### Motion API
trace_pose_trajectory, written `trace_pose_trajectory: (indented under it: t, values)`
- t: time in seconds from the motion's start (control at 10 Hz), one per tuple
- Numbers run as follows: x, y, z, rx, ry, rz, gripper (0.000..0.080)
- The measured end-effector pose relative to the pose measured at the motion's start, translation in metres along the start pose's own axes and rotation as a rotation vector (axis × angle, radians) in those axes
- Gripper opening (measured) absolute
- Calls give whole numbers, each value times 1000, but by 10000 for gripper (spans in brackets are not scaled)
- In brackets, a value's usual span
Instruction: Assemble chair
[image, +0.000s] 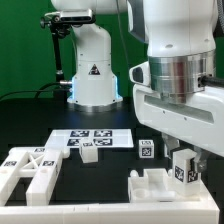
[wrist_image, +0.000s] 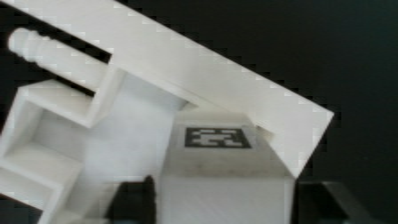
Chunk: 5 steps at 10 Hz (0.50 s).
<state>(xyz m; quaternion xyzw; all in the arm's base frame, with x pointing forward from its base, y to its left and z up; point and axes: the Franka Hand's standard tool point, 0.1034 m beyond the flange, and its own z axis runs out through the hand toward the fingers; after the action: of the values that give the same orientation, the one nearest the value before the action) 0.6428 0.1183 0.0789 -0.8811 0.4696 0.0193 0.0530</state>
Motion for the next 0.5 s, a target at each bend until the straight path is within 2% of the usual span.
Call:
trace_pose_trajectory:
  t: [0.1,0.2,0.5]
  values:
    - [0,-1,-1,1,1,-101,454]
    - [0,0,0,0,1,-160,608]
    - [0,0,1,-1,1,-387,648]
